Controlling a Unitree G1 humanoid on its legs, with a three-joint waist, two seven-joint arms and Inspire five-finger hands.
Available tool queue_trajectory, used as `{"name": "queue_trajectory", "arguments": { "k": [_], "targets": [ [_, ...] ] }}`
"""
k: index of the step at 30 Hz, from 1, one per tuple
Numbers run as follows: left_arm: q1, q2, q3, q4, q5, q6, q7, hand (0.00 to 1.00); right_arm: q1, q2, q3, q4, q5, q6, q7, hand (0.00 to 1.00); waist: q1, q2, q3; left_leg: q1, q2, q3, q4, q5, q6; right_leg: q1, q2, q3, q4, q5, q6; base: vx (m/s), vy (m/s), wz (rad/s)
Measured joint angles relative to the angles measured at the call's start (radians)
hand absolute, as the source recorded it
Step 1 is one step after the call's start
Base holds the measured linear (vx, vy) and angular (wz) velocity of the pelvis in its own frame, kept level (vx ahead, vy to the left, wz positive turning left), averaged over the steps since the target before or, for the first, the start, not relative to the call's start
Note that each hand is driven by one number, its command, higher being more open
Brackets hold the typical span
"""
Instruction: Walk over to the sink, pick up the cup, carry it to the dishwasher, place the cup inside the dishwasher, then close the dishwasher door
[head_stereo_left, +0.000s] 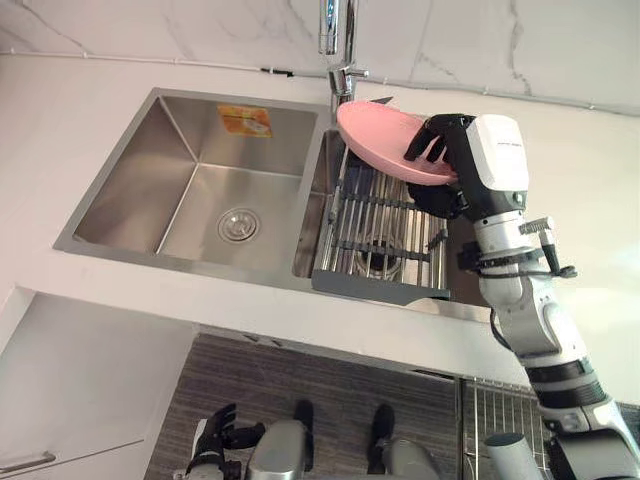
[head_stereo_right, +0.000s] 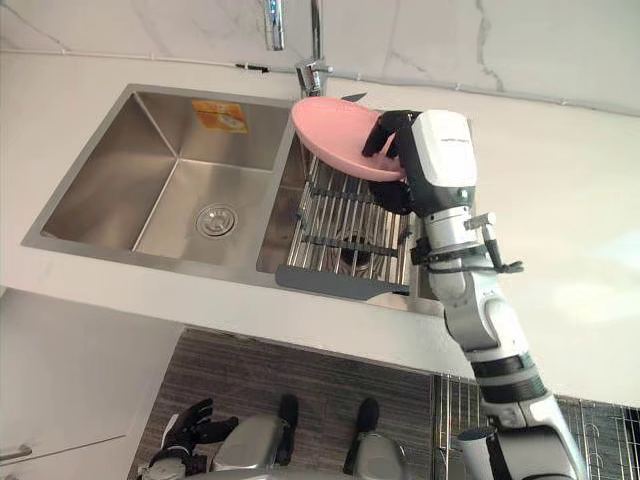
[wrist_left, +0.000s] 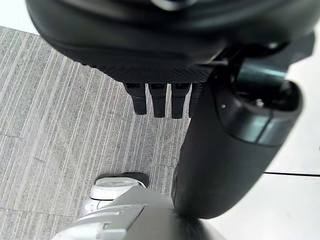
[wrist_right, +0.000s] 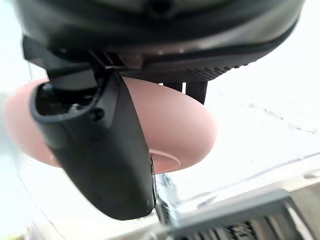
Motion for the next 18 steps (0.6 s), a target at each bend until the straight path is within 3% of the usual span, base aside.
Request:
{"name": "queue_trajectory", "arguments": {
  "k": [6, 13, 18],
  "targets": [
    [0.030, 0.009, 0.000, 0.008, 0.009, 0.005, -0.001, 0.90, 0.130, 0.075, -0.079, -0.089, 0.041, -0.011, 0.000, 0.30, -0.010, -0.023, -0.028, 0.055, 0.000, 0.014, -0.040, 0.002, -0.001, 0.033, 0.001, 0.017, -0.008, 0.000, 0.000, -0.02, -0.010, -0.06],
    [0.049, 0.009, 0.000, 0.039, 0.010, 0.016, -0.001, 0.90, 0.288, 0.148, -0.184, -0.178, 0.043, -0.028, -0.014, 0.30, -0.031, -0.022, -0.076, 0.096, -0.002, 0.031, -0.082, 0.008, -0.001, 0.059, 0.001, 0.032, -0.027, 0.001, 0.001, -0.02, -0.002, -0.06],
    [0.057, 0.006, -0.001, 0.040, 0.010, 0.020, -0.001, 0.90, 0.376, 0.217, -0.287, -0.181, 0.061, -0.008, -0.042, 0.30, -0.048, -0.020, -0.102, 0.103, -0.002, 0.033, -0.097, 0.011, -0.003, 0.059, 0.001, 0.032, -0.029, -0.002, 0.003, 0.00, 0.000, 0.00]
  ]
}}
